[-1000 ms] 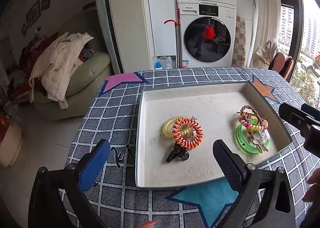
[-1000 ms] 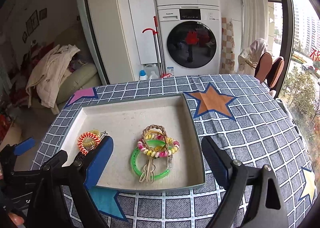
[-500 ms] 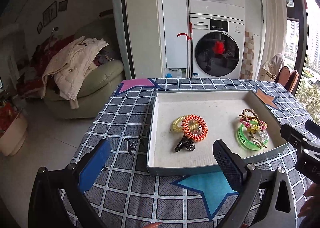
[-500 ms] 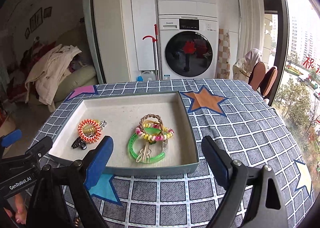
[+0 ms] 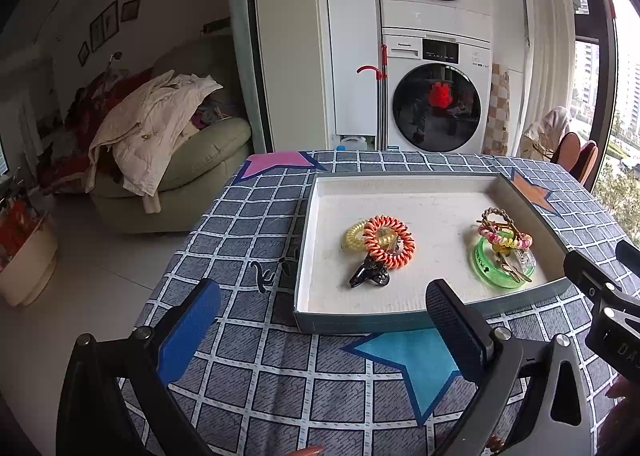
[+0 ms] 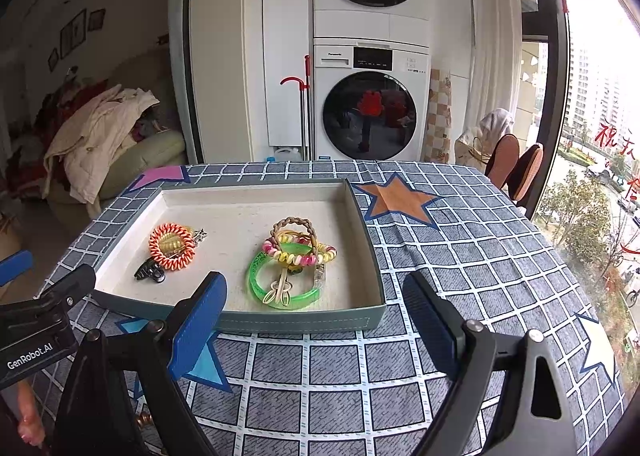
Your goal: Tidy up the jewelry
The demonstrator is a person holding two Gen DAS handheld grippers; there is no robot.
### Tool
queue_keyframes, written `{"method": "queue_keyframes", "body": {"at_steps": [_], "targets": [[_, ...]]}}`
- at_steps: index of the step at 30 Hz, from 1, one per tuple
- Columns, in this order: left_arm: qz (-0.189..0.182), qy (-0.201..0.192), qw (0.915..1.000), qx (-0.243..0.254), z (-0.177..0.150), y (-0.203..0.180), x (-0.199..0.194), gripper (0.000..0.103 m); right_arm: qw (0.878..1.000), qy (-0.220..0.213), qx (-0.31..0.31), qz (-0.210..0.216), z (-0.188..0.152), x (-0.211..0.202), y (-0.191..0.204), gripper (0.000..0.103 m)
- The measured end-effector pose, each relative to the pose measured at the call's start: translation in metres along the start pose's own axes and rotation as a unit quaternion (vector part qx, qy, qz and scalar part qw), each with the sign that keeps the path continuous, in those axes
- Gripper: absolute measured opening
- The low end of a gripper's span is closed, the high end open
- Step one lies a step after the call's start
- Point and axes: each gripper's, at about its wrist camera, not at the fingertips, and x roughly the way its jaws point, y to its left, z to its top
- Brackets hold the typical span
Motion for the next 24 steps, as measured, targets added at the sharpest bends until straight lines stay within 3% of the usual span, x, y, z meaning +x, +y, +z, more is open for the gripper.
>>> {"method": "queue_keyframes", "body": {"at_steps": [24], "targets": [[0.0, 0.006, 1.0, -0.004, 0.0007, 0.0005, 0.0013, 0.103, 1.0, -0.002, 0.0, -0.002, 0.0027, -0.0026, 0.0013, 0.091]]}}
